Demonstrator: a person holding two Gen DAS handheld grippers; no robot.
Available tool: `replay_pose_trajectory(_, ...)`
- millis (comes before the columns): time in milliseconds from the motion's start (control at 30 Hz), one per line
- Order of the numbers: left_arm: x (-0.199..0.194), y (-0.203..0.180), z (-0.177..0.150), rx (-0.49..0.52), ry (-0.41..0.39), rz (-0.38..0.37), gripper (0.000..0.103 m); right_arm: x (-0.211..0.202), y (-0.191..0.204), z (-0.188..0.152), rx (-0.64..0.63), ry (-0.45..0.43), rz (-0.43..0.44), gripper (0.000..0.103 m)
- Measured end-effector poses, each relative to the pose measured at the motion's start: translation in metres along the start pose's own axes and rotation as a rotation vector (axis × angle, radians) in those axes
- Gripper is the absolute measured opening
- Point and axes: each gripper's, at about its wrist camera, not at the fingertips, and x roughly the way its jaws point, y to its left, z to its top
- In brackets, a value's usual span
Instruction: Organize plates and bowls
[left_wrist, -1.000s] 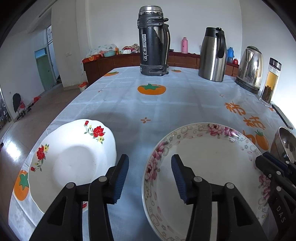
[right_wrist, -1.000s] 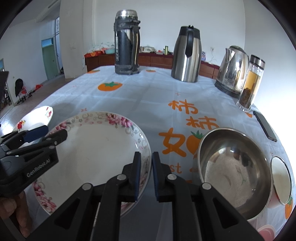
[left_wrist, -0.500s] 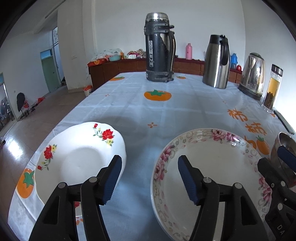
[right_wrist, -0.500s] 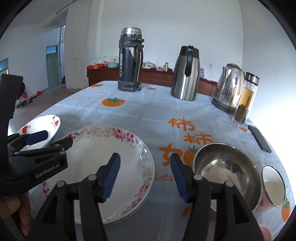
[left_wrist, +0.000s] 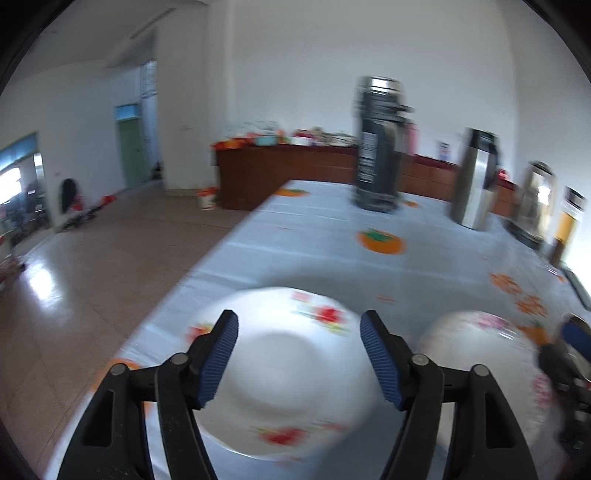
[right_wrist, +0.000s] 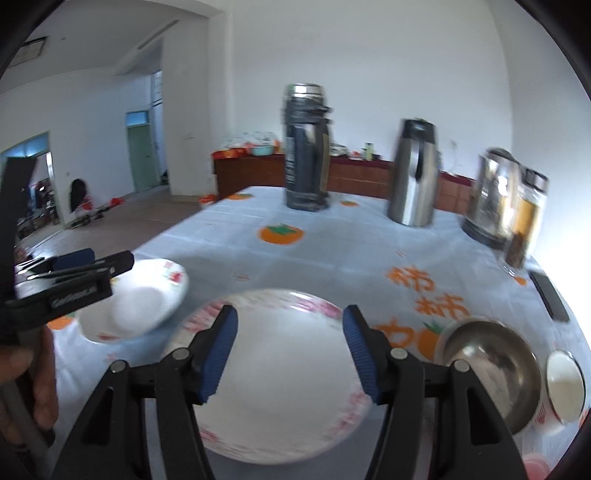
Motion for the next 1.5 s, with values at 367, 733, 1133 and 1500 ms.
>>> replay_pose_trajectory(367, 0.053, 0.073, -0.016, -0.149, 0.117, 0.122, 0.072, 0.069, 0.085, 0.030, -0.040, 0.118, 0.139, 0.048)
replay_pose_trajectory(733, 0.076, 0.072, -0.029, -0.145, 0.250, 0.079, 0.072, 0.124, 0.108, 0.021, -0.099, 0.271, 0.097, 0.036)
replay_pose_trajectory(1133, 0.076, 0.075, -0.033, -0.150, 0.267, 0.057, 0.055, 0.147, 0.120, 0.012, -0.134, 0.354, 0.093, 0.034)
replay_pose_trajectory(1500, 0.079, 0.074, -0.032, -0.147, 0.278, 0.052, 0.037, 0.149, 0.121, 0.008, -0.150, 0.360, 0.106, 0.030)
